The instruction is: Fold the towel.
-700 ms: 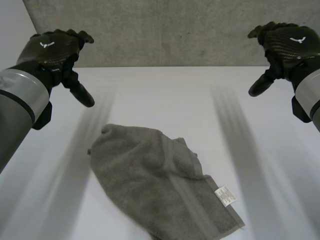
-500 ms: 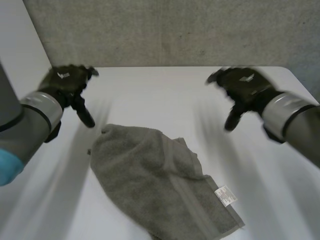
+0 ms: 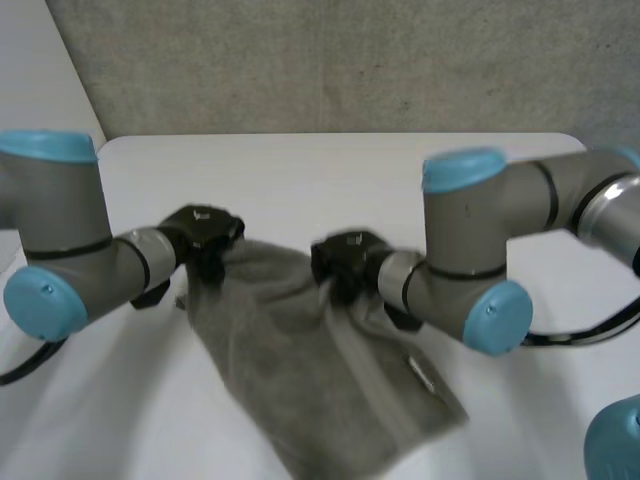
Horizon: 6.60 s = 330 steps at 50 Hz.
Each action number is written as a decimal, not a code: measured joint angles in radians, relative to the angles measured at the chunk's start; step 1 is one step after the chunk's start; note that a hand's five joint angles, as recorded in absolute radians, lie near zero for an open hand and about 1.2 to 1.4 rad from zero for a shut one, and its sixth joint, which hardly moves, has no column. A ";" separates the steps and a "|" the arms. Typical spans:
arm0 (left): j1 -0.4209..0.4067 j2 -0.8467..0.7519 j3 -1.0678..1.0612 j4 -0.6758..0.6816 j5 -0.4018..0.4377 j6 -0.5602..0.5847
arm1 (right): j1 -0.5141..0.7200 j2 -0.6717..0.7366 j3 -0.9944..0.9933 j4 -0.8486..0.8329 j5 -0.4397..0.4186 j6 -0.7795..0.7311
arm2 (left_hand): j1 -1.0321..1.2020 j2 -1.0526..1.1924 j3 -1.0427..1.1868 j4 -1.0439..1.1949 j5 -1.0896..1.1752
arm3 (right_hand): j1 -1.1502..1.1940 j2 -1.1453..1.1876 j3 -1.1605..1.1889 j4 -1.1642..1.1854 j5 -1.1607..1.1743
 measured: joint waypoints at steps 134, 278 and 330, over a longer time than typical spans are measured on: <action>-0.400 -0.162 0.206 0.024 -0.136 -0.132 | -0.393 -0.818 0.942 -0.309 -0.332 -0.367 | -1.029 -1.069 -1.152 -1.137 -1.040 | -0.339 -0.263 -0.289 -0.331 -0.313; -0.380 -0.254 0.333 -0.068 -0.228 -0.298 | -0.553 -0.800 1.137 -0.118 -0.408 -0.841 | -0.005 0.048 0.005 -0.002 0.043 | -0.017 0.022 0.025 0.001 -0.004; 0.000 0.469 -0.784 0.661 -0.078 -0.078 | -0.557 -0.556 0.816 -0.289 -0.273 -0.180 | -1.076 -1.121 -1.212 -1.189 -1.117 | -0.016 0.022 0.024 0.001 -0.001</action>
